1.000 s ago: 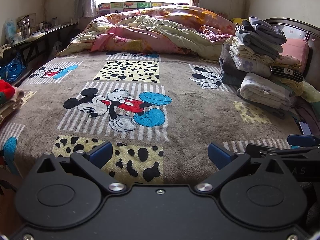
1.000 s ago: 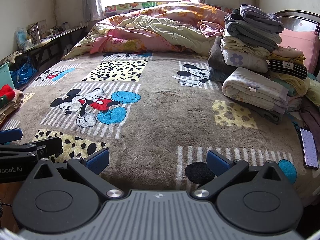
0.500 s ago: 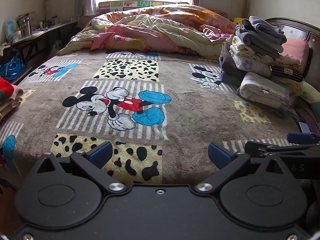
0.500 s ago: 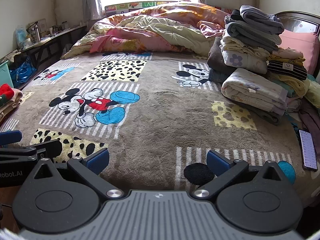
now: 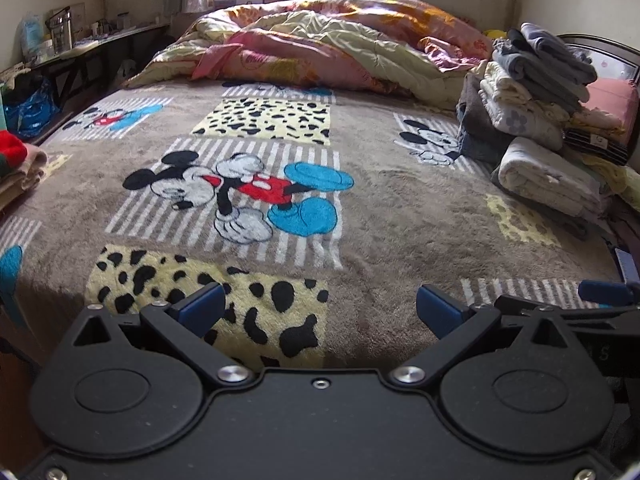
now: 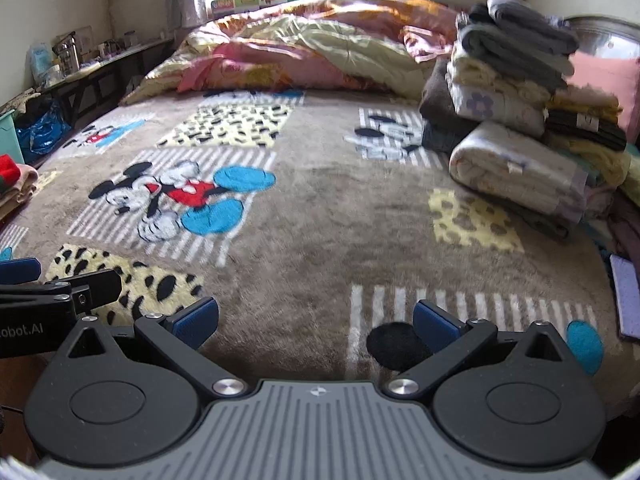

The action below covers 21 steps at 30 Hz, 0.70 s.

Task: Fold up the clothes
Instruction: 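Reach both tools toward the clothes stack and grasp the white floral garment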

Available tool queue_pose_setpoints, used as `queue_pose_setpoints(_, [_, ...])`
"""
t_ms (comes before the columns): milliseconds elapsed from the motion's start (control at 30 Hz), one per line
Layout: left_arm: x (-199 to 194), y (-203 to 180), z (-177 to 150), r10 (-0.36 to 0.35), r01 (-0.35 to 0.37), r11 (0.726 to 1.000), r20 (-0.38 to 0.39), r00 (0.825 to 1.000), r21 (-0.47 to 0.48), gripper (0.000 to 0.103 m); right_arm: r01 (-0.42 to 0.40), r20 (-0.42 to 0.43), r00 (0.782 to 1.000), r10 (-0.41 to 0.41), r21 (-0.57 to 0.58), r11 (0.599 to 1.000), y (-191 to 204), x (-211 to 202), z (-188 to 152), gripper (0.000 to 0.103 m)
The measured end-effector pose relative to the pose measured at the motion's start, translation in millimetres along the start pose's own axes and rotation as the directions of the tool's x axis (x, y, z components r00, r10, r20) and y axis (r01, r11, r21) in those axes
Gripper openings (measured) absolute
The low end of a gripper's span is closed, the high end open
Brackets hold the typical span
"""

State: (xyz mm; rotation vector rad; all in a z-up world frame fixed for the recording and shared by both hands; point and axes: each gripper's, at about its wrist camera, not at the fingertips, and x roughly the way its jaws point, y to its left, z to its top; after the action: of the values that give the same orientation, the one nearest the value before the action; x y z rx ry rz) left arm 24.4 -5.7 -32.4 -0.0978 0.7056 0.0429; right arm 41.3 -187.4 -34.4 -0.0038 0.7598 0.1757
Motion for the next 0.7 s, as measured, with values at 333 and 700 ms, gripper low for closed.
queue_pose_setpoints(333, [42.6, -24.0, 5.5, -0.019, 0.018, 0.999, -0.032, 0.999, -0.027, 0.103, -0.091, -0.035, 0.995, 0.095, 0.117, 0.989, -42.5, 43.7, -4.7, 0.103])
queue_pose_setpoints(700, [81.5, -91.4, 43.3, -0.112, 0.106, 0.987, 0.040, 0.993, 0.122, 0.103, -0.056, 0.004, 0.998, 0.057, 0.280, 0.958, -115.8, 82.5, 20.2, 0.103])
